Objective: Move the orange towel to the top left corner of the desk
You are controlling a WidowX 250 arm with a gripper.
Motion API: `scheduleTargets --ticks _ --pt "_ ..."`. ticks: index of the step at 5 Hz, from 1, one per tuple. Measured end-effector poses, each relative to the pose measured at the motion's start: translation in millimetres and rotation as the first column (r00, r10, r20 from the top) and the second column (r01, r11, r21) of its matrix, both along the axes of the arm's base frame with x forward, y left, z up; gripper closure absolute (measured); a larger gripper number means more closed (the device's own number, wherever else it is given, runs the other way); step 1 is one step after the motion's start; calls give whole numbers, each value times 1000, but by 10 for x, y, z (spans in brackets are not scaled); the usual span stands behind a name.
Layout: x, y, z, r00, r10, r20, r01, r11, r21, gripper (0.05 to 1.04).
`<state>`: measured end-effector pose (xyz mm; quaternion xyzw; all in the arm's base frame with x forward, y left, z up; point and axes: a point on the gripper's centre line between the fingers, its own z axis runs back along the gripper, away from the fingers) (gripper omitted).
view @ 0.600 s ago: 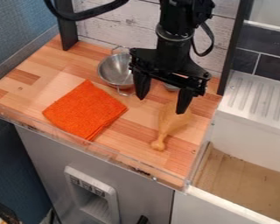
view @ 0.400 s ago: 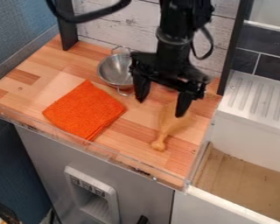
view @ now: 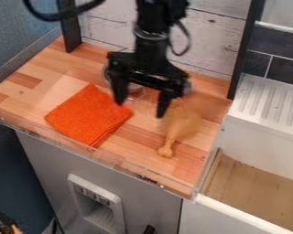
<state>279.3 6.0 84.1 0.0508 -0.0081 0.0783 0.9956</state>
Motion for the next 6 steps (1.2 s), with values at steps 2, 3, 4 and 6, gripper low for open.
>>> scheduleTargets --ticks 2,3,4,6 --pt "-93 606 -69 993 92 67 -93 996 9 83" --pt "-66 767 -162 992 84 93 -87 996 24 83" --pt "-53 863 -281 992 95 86 -97 995 15 83" --pt "51 1013 -597 991 125 57 -125 992 3 83"
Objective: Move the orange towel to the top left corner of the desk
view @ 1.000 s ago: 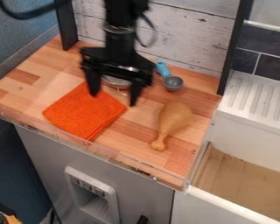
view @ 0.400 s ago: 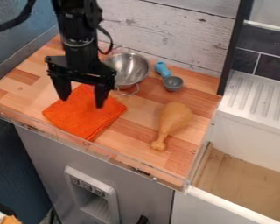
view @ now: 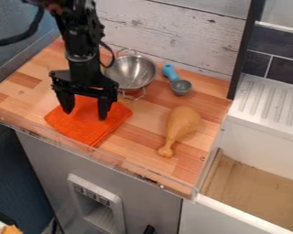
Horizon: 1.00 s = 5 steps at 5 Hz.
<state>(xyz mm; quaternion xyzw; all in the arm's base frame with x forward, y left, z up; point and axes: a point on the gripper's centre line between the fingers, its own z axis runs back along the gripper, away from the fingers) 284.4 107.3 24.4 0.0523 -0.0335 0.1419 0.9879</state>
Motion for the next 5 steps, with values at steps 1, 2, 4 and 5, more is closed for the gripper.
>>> scheduleTargets --ticks 1,2,4,5 --pt "7 78 -142 1000 24 -9 -24 1000 -14 83" --pt "21 148 -166 999 34 -1 -34 999 -20 83" --pt "-35 509 -163 991 134 14 -133 991 -28 83" --pt "-82 753 -147 979 202 10 -202 979 0 83"
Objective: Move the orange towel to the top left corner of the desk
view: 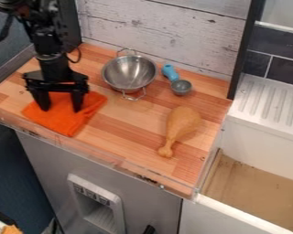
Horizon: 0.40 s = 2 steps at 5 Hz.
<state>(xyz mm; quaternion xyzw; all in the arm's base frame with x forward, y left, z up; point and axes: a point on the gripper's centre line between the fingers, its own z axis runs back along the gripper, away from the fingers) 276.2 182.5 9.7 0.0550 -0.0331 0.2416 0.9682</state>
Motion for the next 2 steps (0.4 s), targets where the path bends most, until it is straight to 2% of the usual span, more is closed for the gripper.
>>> scheduleTargets --ticks 1,2 --pt "9 196 0 998 64 -15 -64 998 16 83" --pt "79 293 4 997 81 -18 -80 996 36 83"
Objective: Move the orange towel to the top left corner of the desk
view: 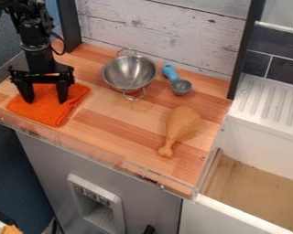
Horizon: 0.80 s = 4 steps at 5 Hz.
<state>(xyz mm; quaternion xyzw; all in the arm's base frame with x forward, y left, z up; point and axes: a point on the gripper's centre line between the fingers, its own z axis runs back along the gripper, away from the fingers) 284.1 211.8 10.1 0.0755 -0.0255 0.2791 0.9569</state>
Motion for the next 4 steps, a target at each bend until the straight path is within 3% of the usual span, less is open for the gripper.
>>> scheduleTargets --ticks 2,4 --pt "332 -7 14 1000 3 12 -3 1000 -8 83" --pt "714 -139 31 998 -21 66 25 998 -51 83"
